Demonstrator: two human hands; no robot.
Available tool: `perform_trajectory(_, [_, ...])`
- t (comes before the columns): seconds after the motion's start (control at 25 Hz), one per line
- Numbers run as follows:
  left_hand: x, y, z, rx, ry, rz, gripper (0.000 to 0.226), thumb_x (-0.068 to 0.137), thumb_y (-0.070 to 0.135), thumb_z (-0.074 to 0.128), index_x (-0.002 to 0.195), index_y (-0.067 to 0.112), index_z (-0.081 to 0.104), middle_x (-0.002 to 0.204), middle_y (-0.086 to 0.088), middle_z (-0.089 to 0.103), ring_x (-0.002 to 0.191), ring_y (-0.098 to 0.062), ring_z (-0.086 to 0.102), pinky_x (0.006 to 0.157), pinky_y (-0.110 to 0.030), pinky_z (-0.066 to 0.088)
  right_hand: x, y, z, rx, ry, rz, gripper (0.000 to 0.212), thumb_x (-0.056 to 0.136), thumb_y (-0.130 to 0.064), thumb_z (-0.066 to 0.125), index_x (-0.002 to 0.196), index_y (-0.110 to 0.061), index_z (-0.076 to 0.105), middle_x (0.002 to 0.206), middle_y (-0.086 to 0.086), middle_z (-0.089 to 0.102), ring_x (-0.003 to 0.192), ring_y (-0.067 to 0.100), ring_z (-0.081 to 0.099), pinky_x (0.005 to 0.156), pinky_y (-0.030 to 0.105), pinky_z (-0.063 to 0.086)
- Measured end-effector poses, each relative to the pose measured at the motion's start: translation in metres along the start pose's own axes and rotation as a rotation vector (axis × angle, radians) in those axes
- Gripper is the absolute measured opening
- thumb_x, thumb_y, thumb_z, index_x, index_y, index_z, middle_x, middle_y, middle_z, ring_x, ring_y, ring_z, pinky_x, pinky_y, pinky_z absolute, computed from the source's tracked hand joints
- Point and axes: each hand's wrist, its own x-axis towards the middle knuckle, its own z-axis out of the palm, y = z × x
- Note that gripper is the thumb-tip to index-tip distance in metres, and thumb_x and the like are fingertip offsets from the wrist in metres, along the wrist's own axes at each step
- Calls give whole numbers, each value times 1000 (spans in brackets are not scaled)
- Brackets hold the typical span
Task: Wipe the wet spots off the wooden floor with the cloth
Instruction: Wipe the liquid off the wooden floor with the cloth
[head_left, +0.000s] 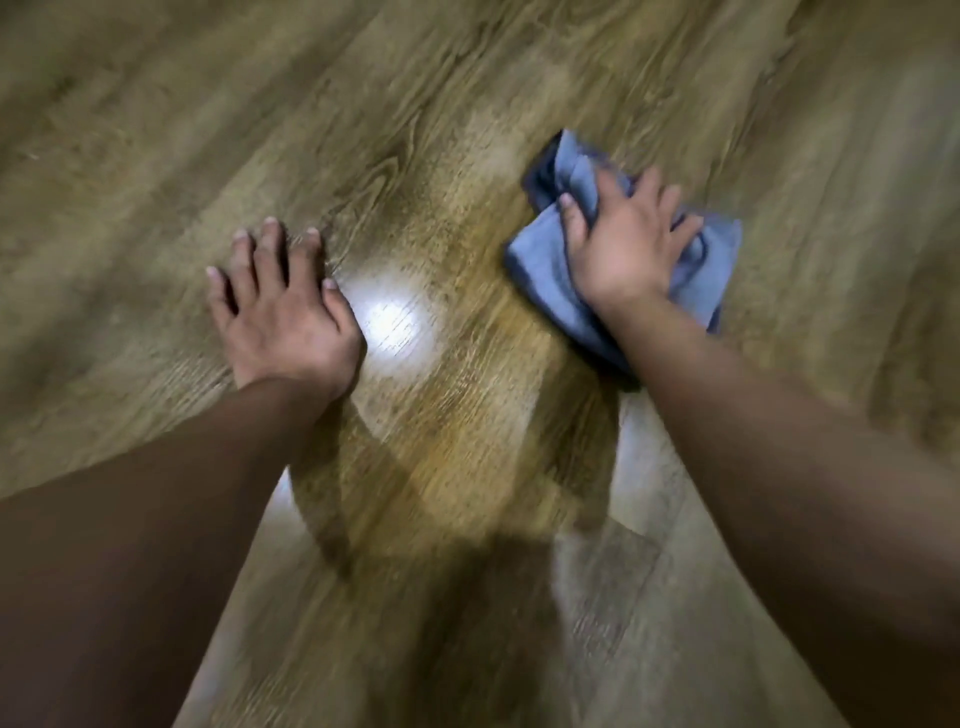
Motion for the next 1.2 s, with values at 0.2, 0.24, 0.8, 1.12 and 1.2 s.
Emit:
perform_trajectory(0.2, [6,8,-23,32,-253,-38,71,97,55,15,161,24,17,171,-8,2,157,-29,-5,120,-66,-5,-184,-11,-10,31,27,-194,54,92,-58,47,143,-40,47,112,9,49,102,30,41,100,55,29])
perform_trajectory(0.24, [0,19,-28,55,-360,-12,77,95,65,10,162,28,8,171,-5,-9,156,-27,-15,114,-73,-14,-233,-8,-11,41,-5,-238,57,90,-56,49,144,-40,45,113,7,48,102,30,42,103,56,28])
perform_trajectory(0.8, [-58,109,-22,92,-925,138,92,83,89,31,125,64,-46,132,16,-65,131,-27,-56,95,-86,-12,-198,111,-27,22,-111,-546,57,91,-59,55,144,-42,46,121,8,52,99,31,43,92,52,30])
perform_trajectory(1.12, [-59,110,-22,71,-926,121,91,76,92,30,128,68,-41,122,23,-69,109,-17,-66,93,-84,-17,20,106,-12,18,-34,39,55,95,-63,35,143,-39,46,134,13,47,121,37,41,100,54,24])
perform_trajectory(1.2, [-60,110,-23,67,-921,132,92,77,93,30,130,67,-39,122,22,-69,109,-18,-65,93,-84,-17,-2,96,-14,21,-22,55,54,95,-61,38,145,-40,45,132,12,47,120,35,41,103,53,23])
